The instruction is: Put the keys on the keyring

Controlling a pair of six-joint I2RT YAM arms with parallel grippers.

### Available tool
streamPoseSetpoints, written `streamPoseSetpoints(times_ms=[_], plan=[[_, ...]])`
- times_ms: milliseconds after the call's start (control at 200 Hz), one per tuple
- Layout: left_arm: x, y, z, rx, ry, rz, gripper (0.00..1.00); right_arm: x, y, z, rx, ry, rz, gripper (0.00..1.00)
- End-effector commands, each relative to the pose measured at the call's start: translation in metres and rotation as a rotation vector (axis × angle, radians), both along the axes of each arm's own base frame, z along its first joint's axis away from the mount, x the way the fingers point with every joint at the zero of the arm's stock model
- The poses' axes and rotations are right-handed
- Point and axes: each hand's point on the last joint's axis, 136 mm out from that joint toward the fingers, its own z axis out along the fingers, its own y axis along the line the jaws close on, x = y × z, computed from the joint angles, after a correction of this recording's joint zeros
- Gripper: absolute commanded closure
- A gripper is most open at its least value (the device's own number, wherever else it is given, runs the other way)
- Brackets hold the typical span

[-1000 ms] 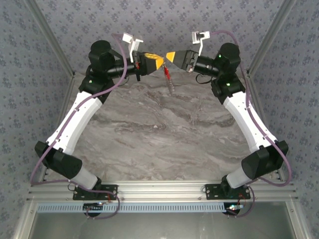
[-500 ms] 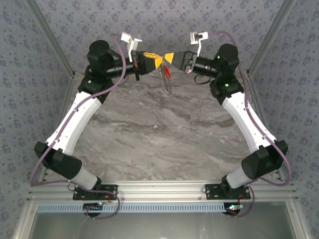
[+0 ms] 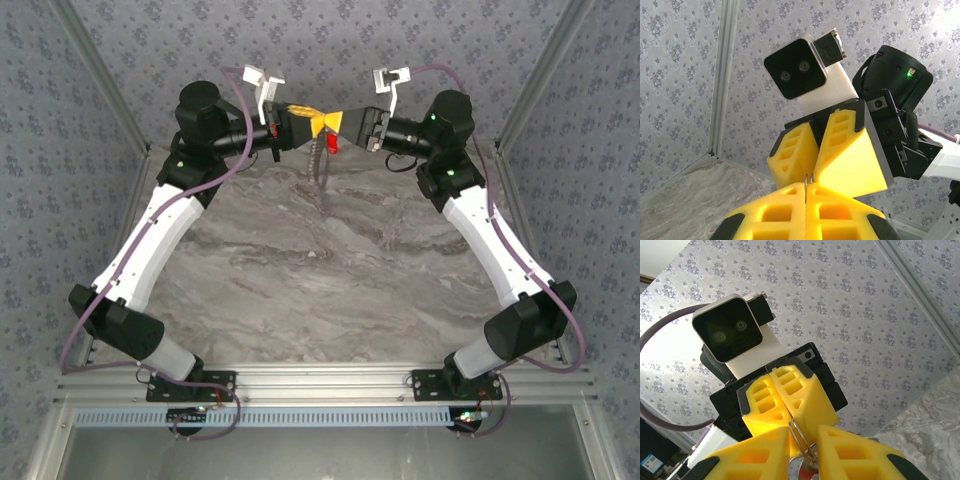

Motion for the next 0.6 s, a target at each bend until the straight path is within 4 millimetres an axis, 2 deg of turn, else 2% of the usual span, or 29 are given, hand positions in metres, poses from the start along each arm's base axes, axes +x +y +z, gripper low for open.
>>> streamPoseSetpoints(times_ms=[0, 240, 455, 595], plan=[[-0.014, 0.009, 0.024, -0.043, -0.074, 0.007, 1.00, -0.006, 0.001, 0.002, 0.002, -0.014, 0.024, 0.78], [-0.014, 0.010, 0.024, -0.043, -0.075, 0.007, 1.00, -0.002, -0.011, 0.001, 0.007, -0.005, -0.010, 0.78], [-0.014, 0.009, 0.023, -0.044, -0.067, -0.002, 1.00, 0.001, -0.012, 0.006, 0.031, -0.006, -0.013, 0.87], [-0.014, 0.009, 0.023, -0.044, -0.065, -0.004, 1.00, 0.001, -0.012, 0.007, 0.035, -0.009, -0.017, 0.87]])
